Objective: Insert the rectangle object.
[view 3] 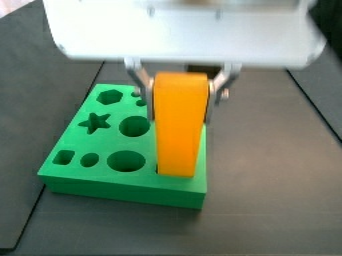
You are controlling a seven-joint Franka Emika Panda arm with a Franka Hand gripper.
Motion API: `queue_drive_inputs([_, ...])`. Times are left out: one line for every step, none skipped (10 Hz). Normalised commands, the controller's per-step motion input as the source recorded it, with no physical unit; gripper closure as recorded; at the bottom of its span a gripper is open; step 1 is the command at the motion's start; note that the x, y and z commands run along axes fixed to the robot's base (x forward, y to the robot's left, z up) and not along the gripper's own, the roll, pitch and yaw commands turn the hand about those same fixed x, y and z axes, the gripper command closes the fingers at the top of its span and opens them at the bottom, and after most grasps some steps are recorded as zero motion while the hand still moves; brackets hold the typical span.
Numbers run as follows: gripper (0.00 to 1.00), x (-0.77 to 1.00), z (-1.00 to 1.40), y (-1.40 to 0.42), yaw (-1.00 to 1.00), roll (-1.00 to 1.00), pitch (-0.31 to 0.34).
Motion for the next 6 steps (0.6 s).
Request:
queue_drive_inputs([1.0, 0.31, -0.81, -0.05, 0.25, 0.11, 0.0])
queue_drive_inputs([1.0, 0.25, -0.53, 0.0, 0.58, 0.18, -0.024])
queue_drive_inputs([1.0, 0.29, -0.53, 0.0, 0.55, 0.17, -0.017])
queue_drive_inputs([1.0, 0.0, -0.22, 0.0, 0.0, -0.08, -0.061])
queue_drive_inputs([1.0, 0.0, -0.19, 0.0, 0.0, -0.08, -0.044])
queue_drive_inputs([1.0, 0.05, -0.11, -0.02, 0.0, 0.0, 0.0])
